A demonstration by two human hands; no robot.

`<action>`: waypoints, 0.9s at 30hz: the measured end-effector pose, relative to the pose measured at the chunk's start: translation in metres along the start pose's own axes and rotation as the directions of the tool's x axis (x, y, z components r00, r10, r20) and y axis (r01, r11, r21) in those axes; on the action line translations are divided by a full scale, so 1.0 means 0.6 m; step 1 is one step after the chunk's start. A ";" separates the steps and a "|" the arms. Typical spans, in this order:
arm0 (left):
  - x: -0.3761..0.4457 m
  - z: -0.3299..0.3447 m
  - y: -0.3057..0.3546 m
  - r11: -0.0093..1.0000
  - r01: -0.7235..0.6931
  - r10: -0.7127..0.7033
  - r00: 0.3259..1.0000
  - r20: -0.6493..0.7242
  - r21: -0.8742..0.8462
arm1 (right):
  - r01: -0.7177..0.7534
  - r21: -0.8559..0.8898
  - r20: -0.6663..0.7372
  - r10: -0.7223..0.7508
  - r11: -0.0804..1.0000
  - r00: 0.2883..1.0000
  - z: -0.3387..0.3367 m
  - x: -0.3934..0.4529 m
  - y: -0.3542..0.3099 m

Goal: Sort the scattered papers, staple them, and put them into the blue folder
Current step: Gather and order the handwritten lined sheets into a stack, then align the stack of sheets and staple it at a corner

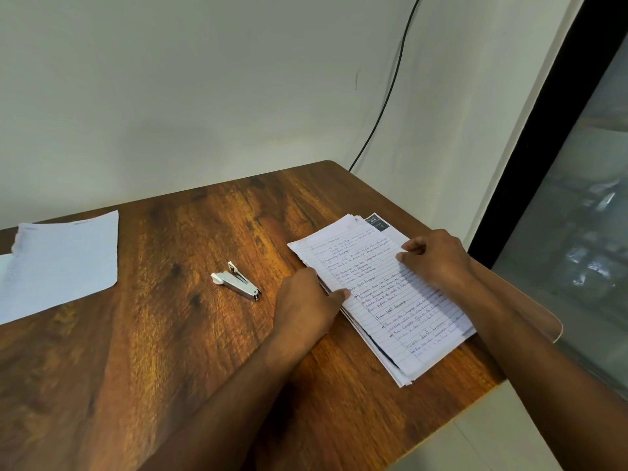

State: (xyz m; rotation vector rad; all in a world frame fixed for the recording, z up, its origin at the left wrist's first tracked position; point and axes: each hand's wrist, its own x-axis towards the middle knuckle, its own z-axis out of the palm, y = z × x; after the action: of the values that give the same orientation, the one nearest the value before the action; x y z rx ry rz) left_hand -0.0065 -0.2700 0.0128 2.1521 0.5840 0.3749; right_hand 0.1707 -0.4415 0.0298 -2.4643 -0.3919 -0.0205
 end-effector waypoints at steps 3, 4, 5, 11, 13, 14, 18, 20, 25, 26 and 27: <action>-0.003 -0.001 -0.002 1.000 -0.013 0.013 1.000 -0.004 -0.012 | -0.025 0.066 -0.048 0.028 0.998 0.998 0.002 0.006 -0.003; -0.004 -0.002 -0.003 1.000 -0.026 0.026 1.000 -0.010 -0.005 | -0.024 0.074 -0.080 0.030 0.997 0.996 0.002 0.007 -0.004; -0.005 -0.002 -0.003 0.999 -0.040 0.040 0.999 -0.014 -0.001 | -0.025 0.075 -0.109 0.033 0.997 0.994 0.001 0.008 -0.004; -0.011 -0.006 -0.005 0.998 -0.065 0.065 0.998 -0.011 0.014 | -0.014 0.026 -0.180 0.019 1.000 0.984 0.008 0.004 -0.001; -0.011 -0.006 -0.003 0.997 -0.070 0.071 0.997 -0.020 0.044 | -0.020 -0.058 -0.161 0.010 0.998 0.987 0.010 0.003 0.001; -0.012 -0.006 -0.002 0.995 -0.076 0.078 0.997 -0.024 0.066 | -0.024 -0.098 -0.144 0.010 0.995 0.990 0.011 0.003 0.002; -0.013 -0.006 0.001 0.988 -0.098 0.104 0.993 -0.048 0.115 | -0.016 -0.182 -0.123 -0.007 0.983 0.992 0.010 0.001 0.001; -0.015 -0.007 0.002 0.989 -0.100 0.106 0.993 -0.049 0.110 | 0.005 -0.210 -0.130 -0.033 0.978 0.991 0.012 -0.004 -0.002; -0.019 -0.012 0.001 0.986 -0.122 0.132 0.987 -0.087 0.109 | 0.124 -0.245 -0.201 -0.176 0.961 0.964 0.017 -0.025 -0.017; -0.021 -0.015 0.001 0.987 -0.122 0.133 0.986 -0.105 0.106 | 0.150 -0.249 -0.208 -0.204 0.957 0.957 0.018 -0.032 -0.022; -0.023 -0.019 0.001 0.987 -0.123 0.136 0.983 -0.124 0.107 | 0.171 -0.255 -0.208 -0.227 0.952 0.951 0.019 -0.039 -0.028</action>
State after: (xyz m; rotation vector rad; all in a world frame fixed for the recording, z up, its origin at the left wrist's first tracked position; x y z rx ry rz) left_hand -0.0230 -0.2703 0.0193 2.2802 0.5474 0.5726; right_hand 0.1429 -0.4282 0.0279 -2.6025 -0.5605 -0.4659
